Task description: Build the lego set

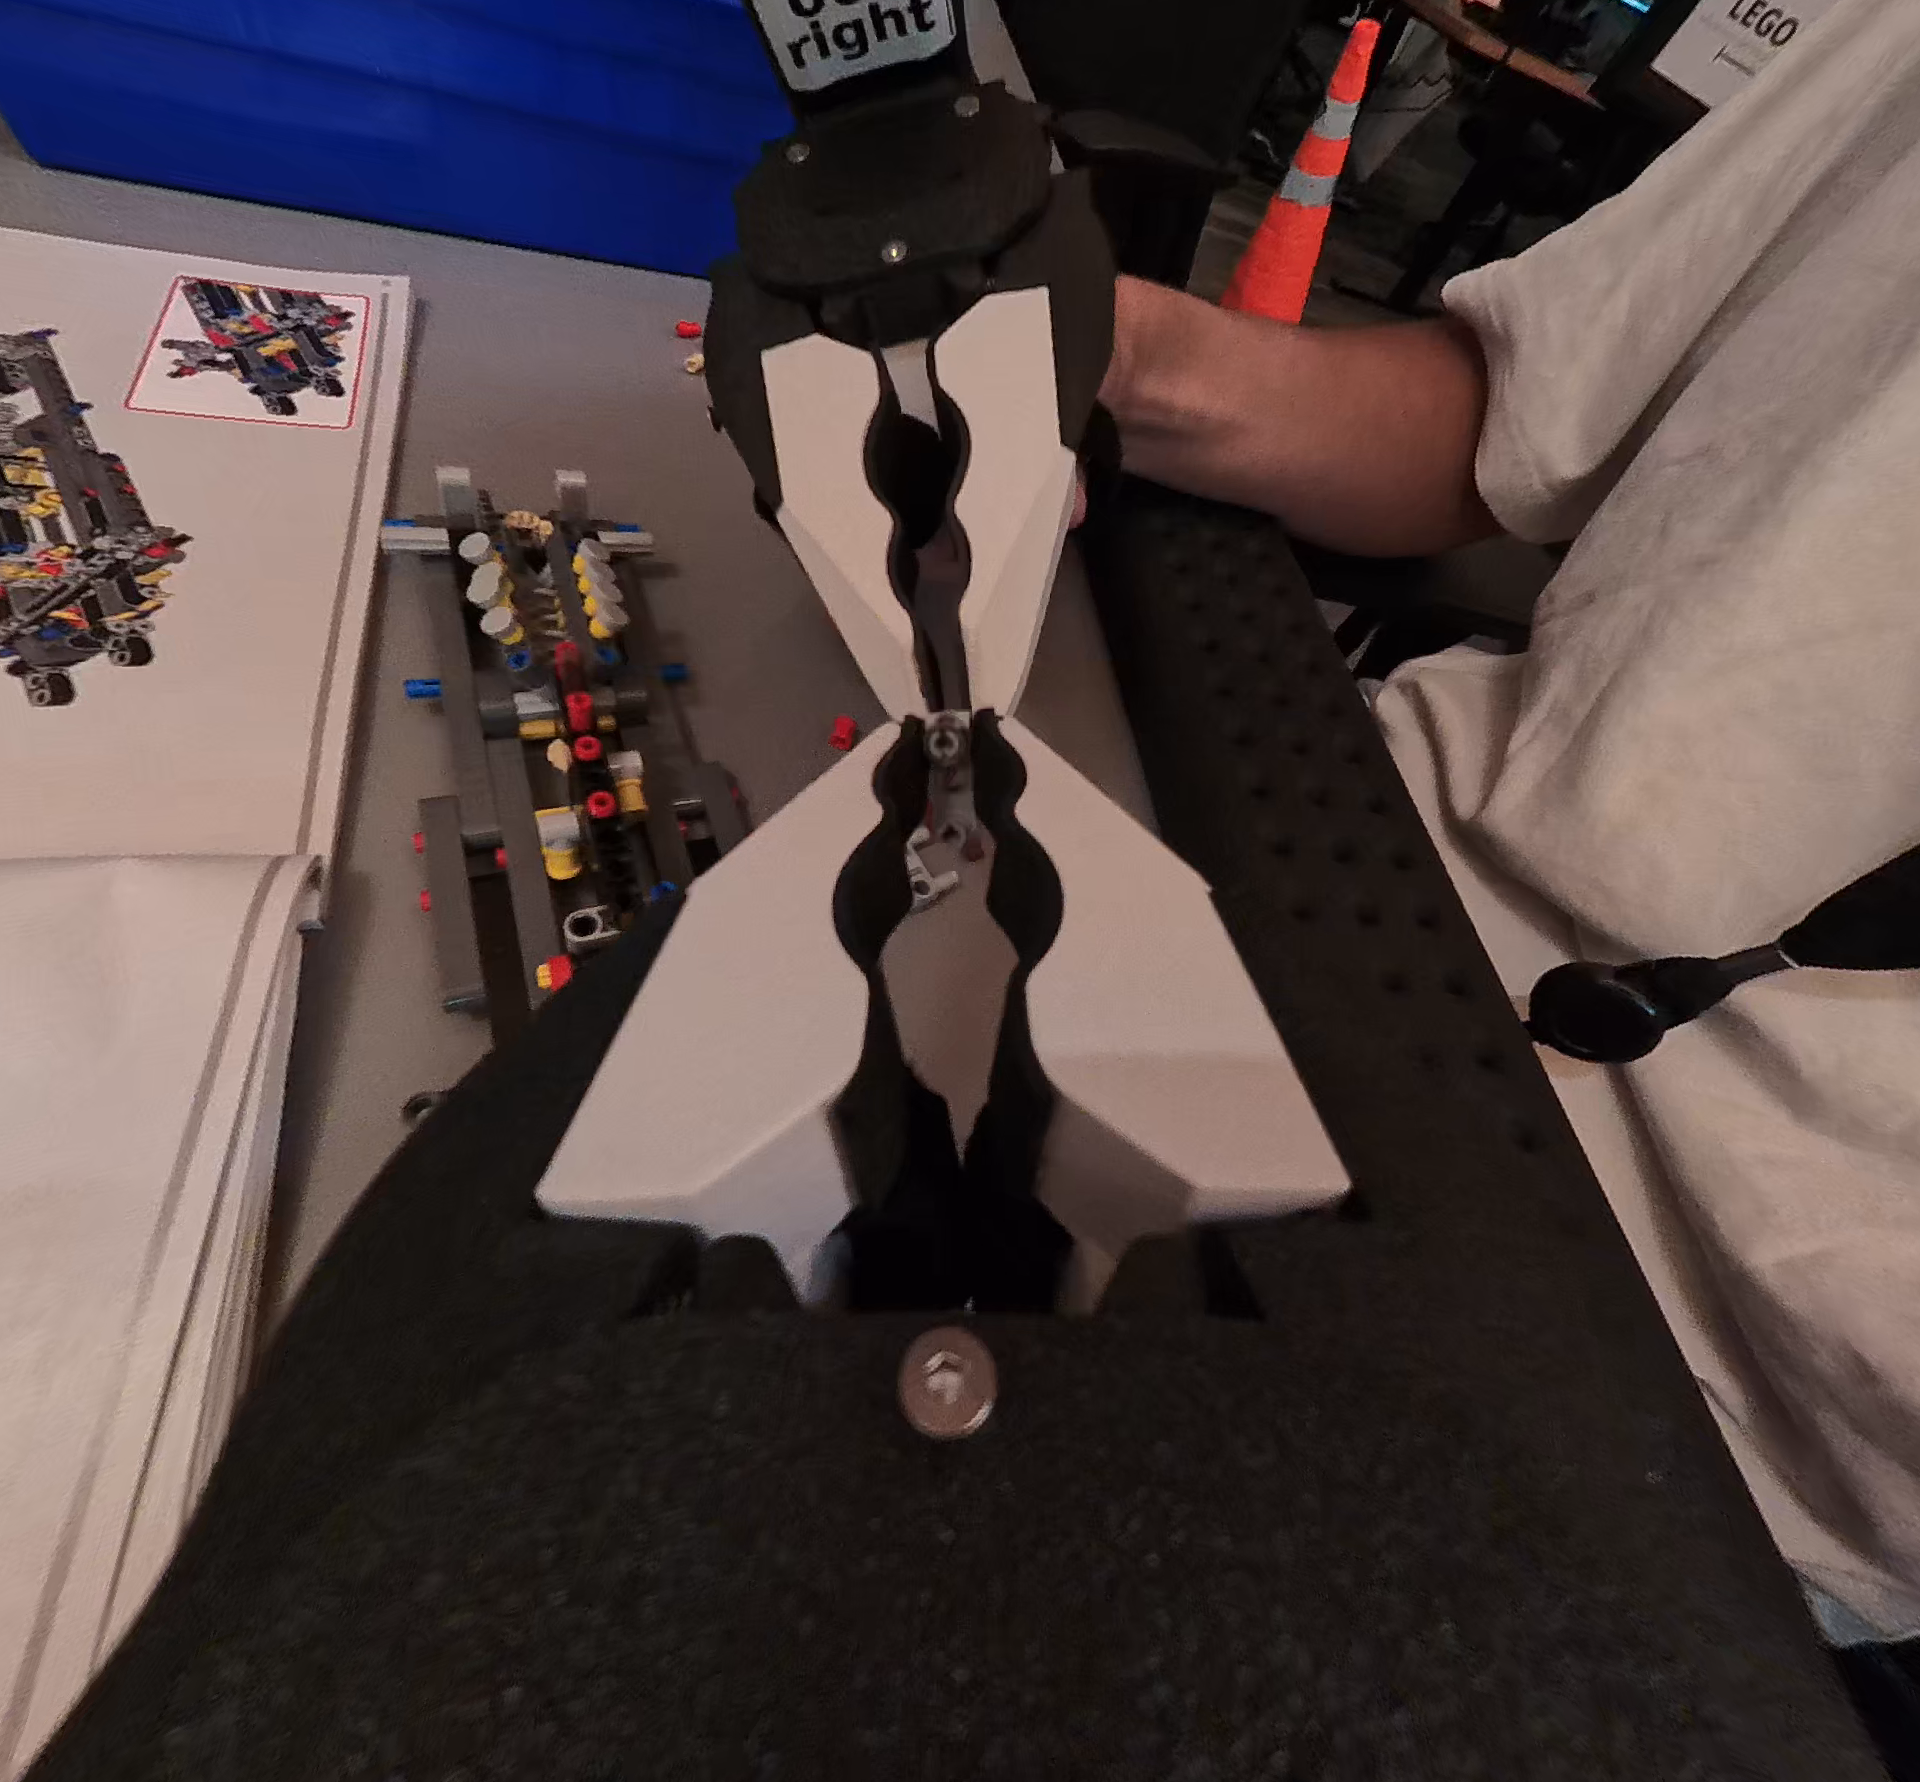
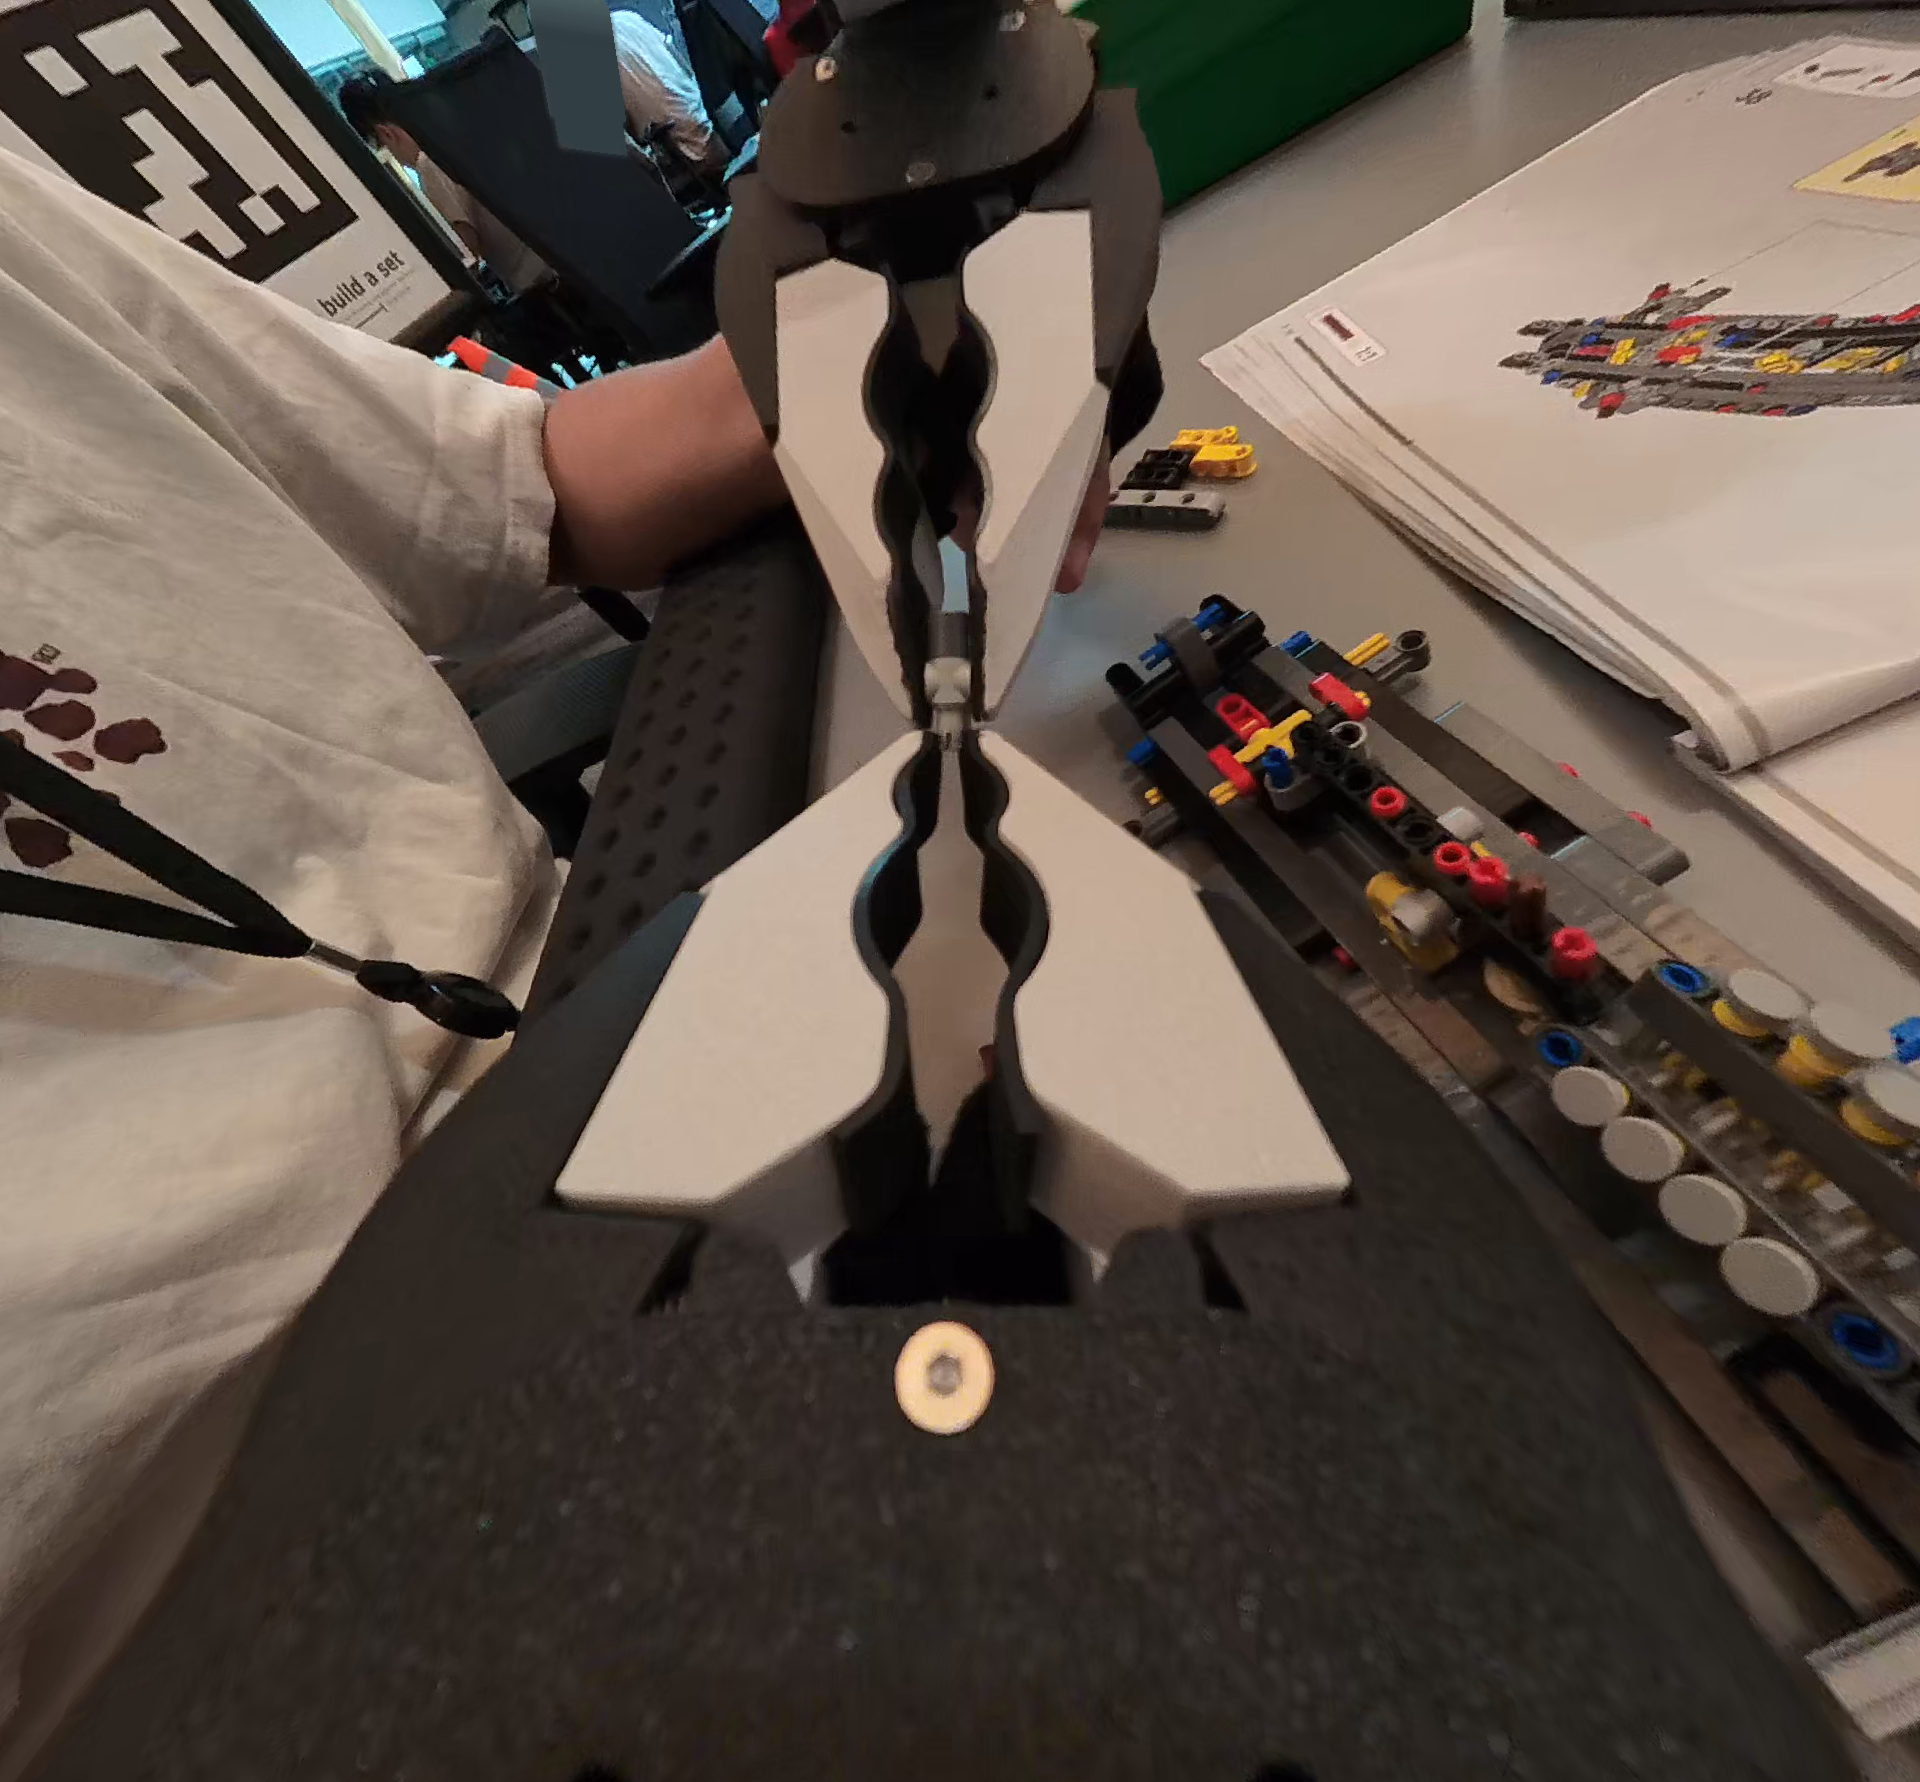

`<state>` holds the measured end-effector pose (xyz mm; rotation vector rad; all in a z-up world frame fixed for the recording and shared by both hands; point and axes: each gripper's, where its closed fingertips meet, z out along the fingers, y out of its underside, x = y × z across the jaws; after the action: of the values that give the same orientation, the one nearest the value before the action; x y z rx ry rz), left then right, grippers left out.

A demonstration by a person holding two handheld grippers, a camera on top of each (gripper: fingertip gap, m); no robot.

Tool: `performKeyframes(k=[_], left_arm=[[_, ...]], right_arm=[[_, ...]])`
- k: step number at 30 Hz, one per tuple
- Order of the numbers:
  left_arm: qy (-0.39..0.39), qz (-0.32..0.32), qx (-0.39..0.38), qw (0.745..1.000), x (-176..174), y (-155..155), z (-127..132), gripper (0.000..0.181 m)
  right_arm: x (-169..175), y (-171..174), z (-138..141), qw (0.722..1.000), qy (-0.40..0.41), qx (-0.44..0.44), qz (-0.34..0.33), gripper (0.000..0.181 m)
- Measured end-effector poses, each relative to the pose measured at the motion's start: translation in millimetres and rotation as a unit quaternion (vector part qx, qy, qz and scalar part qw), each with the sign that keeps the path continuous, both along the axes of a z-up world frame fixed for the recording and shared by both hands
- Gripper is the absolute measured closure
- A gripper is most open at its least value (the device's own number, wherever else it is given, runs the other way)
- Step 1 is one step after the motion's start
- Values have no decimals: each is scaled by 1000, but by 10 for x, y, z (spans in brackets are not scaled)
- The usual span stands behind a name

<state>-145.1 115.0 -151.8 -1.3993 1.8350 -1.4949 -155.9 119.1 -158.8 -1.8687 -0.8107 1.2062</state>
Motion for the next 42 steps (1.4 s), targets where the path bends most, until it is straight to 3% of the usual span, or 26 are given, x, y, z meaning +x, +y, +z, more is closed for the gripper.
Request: performKeyframes(k=[9, 14, 16, 20, 24, 29, 34, 36, 42], left_arm=[[-28, -19, -68, 997, -43, -34, 176, 174], [-84, 24, -80, 993, -28, 146, 411, 174], [-104, 43, -96, 989, -46, 219, 527, 174], [-108, 73, -84, 988, -30, 310, 522, 174], [-112, 72, -116, 984, -5, 308, 532, 175], [-102, 68, -119, 985, 23, 270, 481, 174], [-96, 66, -120, 986, 29, 263, 450, 174], [-94, 70, -119, 986, 36, 278, 434, 174], [-96, 78, -113, 986, 43, 307, 428, 174]], right_arm=[[-14, -30, 216, 998, 57, 14, 8, 179], [256, 115, 342, 995, 62, 63, -54, 170], [429, 122, 272, 993, 5, 84, -87, 165], [711, -164, -224, 965, -233, 74, -94, 158], [878, -455, -449, 944, -308, 72, -92, 167], [1008, -569, -655, 947, -309, 47, -76, 164], [1094, -501, -695, 945, -310, 87, -48, 167], [1091, -484, -712, 952, -298, 56, -42, 166], [1062, -476, -751, 950, -297, 35, -87, 168]])
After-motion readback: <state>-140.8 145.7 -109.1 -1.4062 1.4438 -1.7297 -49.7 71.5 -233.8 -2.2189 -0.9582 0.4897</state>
